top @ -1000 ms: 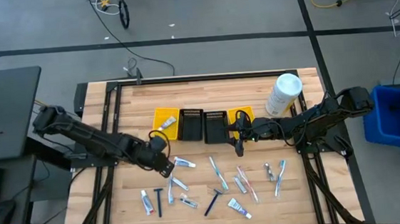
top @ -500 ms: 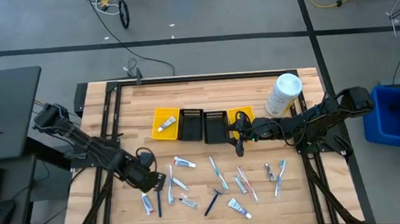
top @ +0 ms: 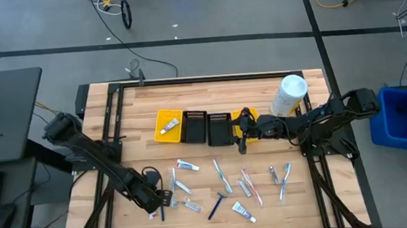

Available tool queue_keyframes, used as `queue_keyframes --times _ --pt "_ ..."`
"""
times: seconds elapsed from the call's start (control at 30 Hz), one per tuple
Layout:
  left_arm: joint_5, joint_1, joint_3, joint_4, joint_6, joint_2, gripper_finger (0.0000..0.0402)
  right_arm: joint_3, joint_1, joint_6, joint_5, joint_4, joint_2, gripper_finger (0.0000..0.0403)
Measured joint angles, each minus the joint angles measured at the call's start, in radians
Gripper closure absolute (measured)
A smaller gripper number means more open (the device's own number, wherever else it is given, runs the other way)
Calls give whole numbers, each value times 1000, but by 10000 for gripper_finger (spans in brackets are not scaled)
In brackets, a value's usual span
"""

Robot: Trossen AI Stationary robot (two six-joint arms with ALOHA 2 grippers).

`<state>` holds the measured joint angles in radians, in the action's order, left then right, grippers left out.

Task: Pick & Place Travel size toiletries
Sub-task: Put the blue razor into the left black bin

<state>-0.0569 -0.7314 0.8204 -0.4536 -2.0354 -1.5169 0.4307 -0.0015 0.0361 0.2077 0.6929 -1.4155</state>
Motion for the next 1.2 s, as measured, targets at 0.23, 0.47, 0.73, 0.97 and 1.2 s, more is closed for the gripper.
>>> queue_keyframes --times 0.23,0.47,0.73,0.97,1.2 --pt "18 0 0 84 -10 -103 249 0 -43 0 0 3 0 129" --pt "24 0 2 65 1 -120 249 0 -64 0 -1 6 0 144" --pt "28 1 1 53 35 -120 299 0 -64 0 -2 6 0 159" --pt "-7 1 0 46 59 -119 349 0 -64 0 -2 6 0 167" --pt "-94 14 -1 38 102 -91 343 0 -64 0 -2 6 0 169"
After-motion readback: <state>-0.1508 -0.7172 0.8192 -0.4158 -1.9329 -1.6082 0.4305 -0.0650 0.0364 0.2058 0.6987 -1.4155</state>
